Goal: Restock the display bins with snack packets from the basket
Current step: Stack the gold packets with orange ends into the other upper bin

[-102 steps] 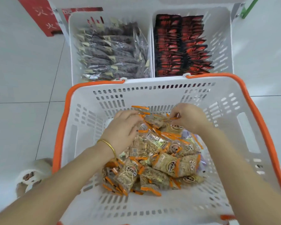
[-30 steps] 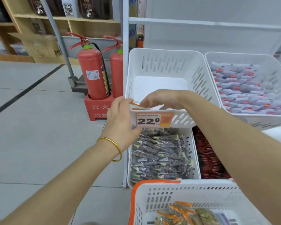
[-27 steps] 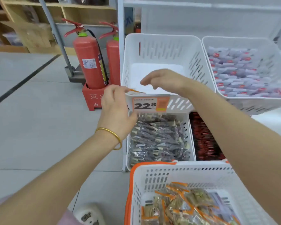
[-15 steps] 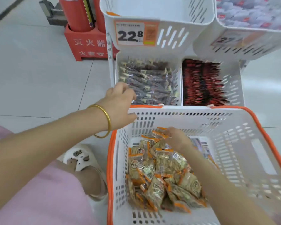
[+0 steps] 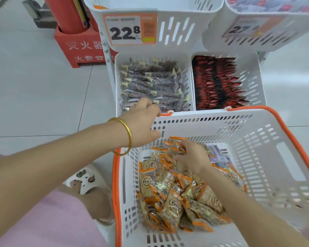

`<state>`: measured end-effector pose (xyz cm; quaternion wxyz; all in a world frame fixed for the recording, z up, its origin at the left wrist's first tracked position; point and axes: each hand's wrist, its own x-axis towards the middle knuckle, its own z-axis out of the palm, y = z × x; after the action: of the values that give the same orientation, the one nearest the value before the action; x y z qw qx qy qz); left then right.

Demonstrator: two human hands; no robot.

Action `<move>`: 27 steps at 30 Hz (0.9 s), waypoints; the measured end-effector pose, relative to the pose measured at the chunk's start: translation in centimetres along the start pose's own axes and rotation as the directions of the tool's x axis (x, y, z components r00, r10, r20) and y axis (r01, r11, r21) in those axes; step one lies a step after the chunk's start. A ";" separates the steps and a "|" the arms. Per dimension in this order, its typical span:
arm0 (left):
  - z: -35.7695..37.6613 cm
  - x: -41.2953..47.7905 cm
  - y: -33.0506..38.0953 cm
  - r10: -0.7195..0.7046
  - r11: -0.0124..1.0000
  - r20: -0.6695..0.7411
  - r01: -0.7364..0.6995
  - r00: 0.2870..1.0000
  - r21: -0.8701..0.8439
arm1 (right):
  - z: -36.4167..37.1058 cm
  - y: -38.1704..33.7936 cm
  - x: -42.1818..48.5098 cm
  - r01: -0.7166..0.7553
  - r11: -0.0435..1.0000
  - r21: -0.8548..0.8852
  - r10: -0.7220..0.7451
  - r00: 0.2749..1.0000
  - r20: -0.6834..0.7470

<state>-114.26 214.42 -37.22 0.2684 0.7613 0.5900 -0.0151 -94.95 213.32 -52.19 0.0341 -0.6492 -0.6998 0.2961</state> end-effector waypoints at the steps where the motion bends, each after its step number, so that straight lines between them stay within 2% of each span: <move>1: 0.2 0.0 0.2 0.008 1.000 0.017 -0.008 1.000 -0.010 | -1.6 -0.8 -0.1 0.025 0.993 0.119 -0.028 0.999 0.026; 4: 0.9 0.2 0.4 0.031 0.998 0.042 -0.029 0.999 -0.064 | -6.7 -3.5 -0.6 -0.007 0.852 0.523 -0.065 0.991 0.119; 7: 1.0 0.7 0.8 0.004 0.964 0.037 0.006 0.999 -0.266 | -10.7 -5.0 -1.2 -0.016 0.698 0.716 -0.143 0.976 0.162; 10: 1.2 1.7 1.1 -0.062 0.875 0.046 0.076 0.997 -0.478 | -12.8 -5.4 -1.3 0.003 0.642 0.767 -0.153 0.980 0.124; 12: 1.5 2.3 1.3 -0.108 0.823 0.048 0.116 0.993 -0.556 | -13.4 -5.3 -1.5 0.002 0.608 0.794 -0.122 0.988 0.092; 15: 1.4 2.9 1.8 -0.177 0.776 -0.010 0.134 0.984 -0.616 | -13.8 -4.4 -1.9 -0.005 0.595 0.804 -0.045 0.998 0.040; 18: 0.7 3.5 2.2 -0.234 0.790 -0.137 0.106 0.963 -0.604 | -14.7 -3.0 -1.8 -0.038 0.571 0.820 0.074 0.997 -0.005; 19: 0.5 3.9 2.3 -0.270 0.767 -0.164 0.109 0.949 -0.633 | -15.1 -2.5 -1.7 -0.051 0.564 0.824 0.125 0.992 -0.024; 20: 0.3 4.1 2.3 -0.317 0.715 -0.156 0.127 0.936 -0.687 | -15.3 -2.1 -1.5 -0.045 0.563 0.825 0.177 0.982 -0.067; 22: -0.3 4.3 2.6 -0.367 0.487 -0.003 0.189 0.930 -0.853 | -15.8 -1.7 -1.0 0.036 0.561 0.827 0.277 0.934 -0.228; 24: -0.9 3.7 3.2 -0.259 0.187 0.227 0.279 0.939 -0.942 | -15.8 -2.7 -1.0 0.148 0.553 0.820 0.330 0.865 -0.379; 25: -1.0 3.5 3.3 -0.189 0.078 0.302 0.321 0.934 -0.944 | -15.7 -3.7 -1.3 0.212 0.528 0.823 0.321 0.847 -0.424; 27: -1.0 3.4 3.4 -0.088 -0.091 0.344 0.336 0.935 -0.937 | -15.0 -5.8 -2.0 0.362 0.474 0.802 0.206 0.840 -0.501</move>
<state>-110.47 217.28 -36.19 0.7769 0.2204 0.5032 0.3076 -93.35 217.11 -36.49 0.5681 -0.5585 -0.4390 0.4154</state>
